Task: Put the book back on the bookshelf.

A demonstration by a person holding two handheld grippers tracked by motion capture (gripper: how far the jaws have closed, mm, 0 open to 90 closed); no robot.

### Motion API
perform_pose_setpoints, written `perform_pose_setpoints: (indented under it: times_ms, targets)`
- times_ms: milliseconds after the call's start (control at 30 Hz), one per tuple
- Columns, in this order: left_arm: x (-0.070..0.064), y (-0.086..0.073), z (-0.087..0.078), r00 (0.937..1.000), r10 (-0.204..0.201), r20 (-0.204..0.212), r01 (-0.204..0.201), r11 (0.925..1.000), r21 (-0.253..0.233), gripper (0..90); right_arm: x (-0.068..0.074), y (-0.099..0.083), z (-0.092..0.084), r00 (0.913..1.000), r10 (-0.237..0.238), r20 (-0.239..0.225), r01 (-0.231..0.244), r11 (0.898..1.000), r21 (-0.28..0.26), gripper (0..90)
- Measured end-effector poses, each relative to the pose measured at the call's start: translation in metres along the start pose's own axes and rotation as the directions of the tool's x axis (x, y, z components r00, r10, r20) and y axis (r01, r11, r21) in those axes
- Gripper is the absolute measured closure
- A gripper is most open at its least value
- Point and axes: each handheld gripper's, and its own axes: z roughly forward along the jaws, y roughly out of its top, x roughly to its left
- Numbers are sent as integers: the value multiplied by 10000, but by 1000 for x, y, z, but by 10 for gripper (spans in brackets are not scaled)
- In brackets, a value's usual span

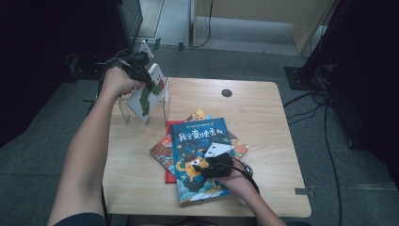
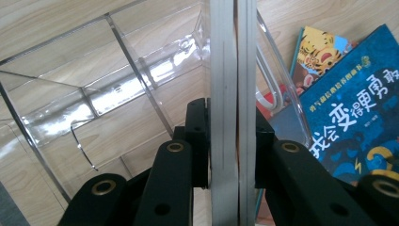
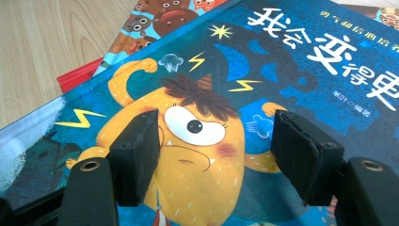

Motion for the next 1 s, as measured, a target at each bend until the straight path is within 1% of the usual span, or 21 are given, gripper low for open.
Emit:
perform_pose_setpoints:
  times_ms: [100,267,500,600,800,933,1000]
  targets:
    - [0,1,4,9999,-93,-38,93,9999,58,773,0,0,0,10000,-4,6,4,10000,-10,333]
    - [-4,3,10,9998,10,-184,-5,9996,266,767,0,0,0,10000,3,5,-3,10000,-11,333]
    - [0,-2,17,9998,-182,-62,183,9995,258,771,0,0,0,10000,2,5,-2,10000,-11,333]
    - [0,-4,21,9999,-132,-54,133,9995,274,770,0,0,0,10000,-6,3,6,10000,-13,333]
    - [-3,-3,24,9997,70,-213,-65,9996,272,766,0,0,0,10000,-6,1,6,10000,-10,333]
    - [-3,-3,26,9997,59,-230,-51,9993,361,765,0,0,0,10000,-7,3,7,10000,-9,332]
    - [-2,-4,27,9998,-1,-193,7,9995,322,766,0,0,0,10000,-2,3,2,10000,-10,333]
